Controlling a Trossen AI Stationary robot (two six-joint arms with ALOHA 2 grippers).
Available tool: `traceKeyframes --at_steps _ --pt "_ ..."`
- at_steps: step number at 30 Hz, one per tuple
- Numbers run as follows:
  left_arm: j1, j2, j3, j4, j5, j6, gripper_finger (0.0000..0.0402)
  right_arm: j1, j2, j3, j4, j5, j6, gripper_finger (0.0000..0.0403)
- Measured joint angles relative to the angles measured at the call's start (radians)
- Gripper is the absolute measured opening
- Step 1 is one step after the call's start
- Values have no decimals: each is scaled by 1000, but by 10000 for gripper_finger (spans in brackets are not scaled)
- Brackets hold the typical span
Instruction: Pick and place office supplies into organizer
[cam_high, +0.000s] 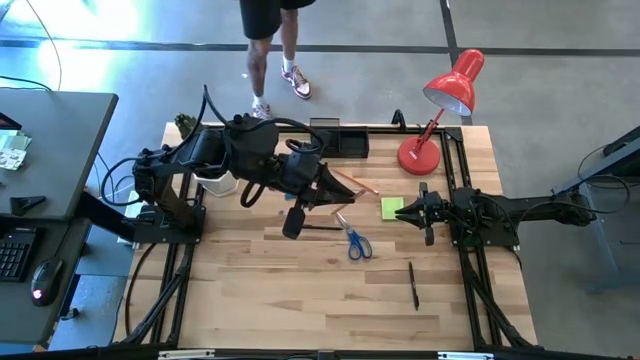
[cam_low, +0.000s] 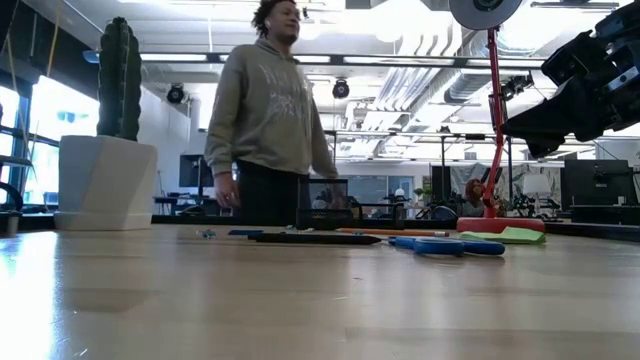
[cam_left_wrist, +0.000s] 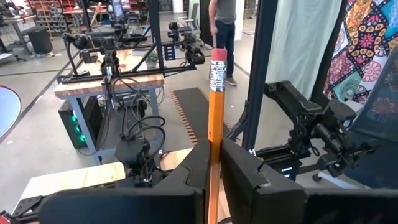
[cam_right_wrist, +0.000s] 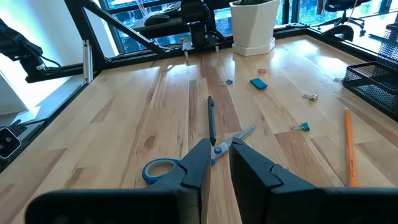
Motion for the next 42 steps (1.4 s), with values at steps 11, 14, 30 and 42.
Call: traceKeyframes --at_steps 11,14,30,42 --pt "0 1 0 -110 0 0 19 0 0 0 0 0 0 53" --pt "0 14 0 -218 0 -3 19 0 0 0 0 0 0 53" --pt "4 29 -751 75 -19 -172 19 0 -1 0 0 0 0 53" --pt "41 106 -980 157 -19 -144 21 0 0 0 0 0 0 53"
